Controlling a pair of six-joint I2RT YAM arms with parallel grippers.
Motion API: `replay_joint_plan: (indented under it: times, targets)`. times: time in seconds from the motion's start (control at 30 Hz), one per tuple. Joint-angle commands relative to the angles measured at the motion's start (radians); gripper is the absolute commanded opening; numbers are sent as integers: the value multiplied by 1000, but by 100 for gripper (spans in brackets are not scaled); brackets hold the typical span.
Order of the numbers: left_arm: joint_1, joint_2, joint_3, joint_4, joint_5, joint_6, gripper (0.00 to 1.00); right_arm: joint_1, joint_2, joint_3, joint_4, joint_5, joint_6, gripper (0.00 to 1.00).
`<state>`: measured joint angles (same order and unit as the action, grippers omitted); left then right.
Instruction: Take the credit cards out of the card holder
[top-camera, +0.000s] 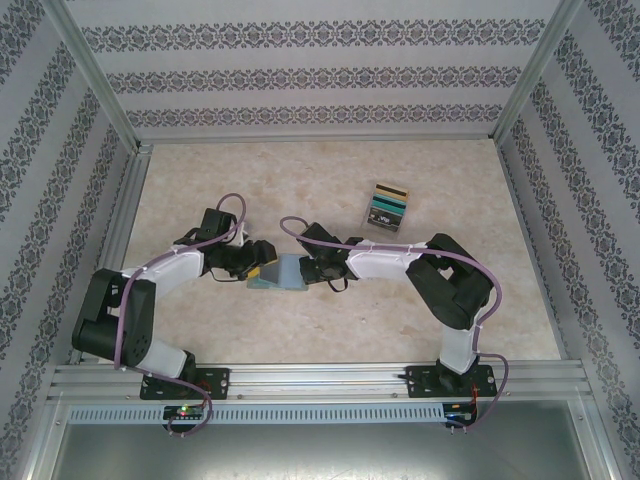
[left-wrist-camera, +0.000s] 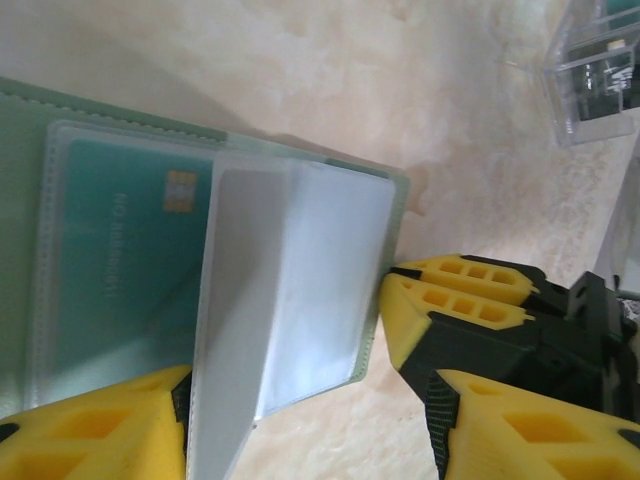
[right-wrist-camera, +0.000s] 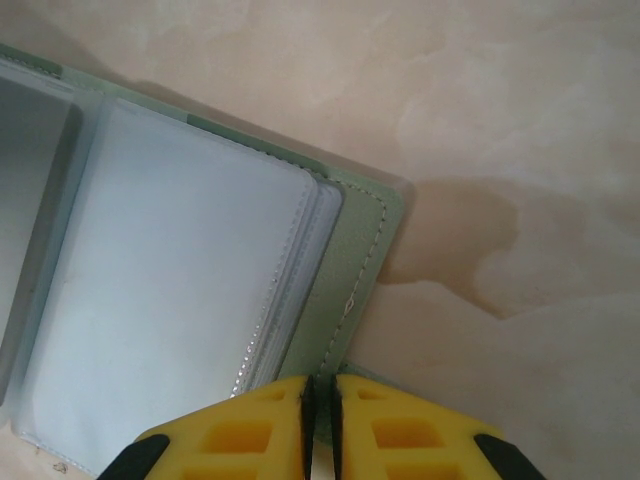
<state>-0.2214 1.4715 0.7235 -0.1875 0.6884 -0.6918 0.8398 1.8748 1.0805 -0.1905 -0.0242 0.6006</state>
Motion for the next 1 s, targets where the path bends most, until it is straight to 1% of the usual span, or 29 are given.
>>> replay_joint_plan:
  times: [0.0, 0.27, 0.5, 0.63, 0.8, 0.97]
  targets:
    - [-16, -25, -12, 60, 42, -15, 62, 4, 52, 7, -15, -19, 19, 18]
    - [-58, 4, -15, 144, 102, -55, 62, 1, 32, -4, -12, -4, 32, 18]
    - [-60, -4, -19, 128, 81, -51, 61, -14, 1, -16, -6, -2, 35, 18]
    - [-60, -2, -25, 155, 100, -61, 62, -22, -12, -21, -5, -1, 39, 18]
    - [-79, 51, -26, 203, 150, -84, 61, -37, -28, -29, 2, -2, 42, 18]
    - [-92, 51, -17, 196, 131, -85, 60, -51, -29, -27, 6, -11, 45, 18]
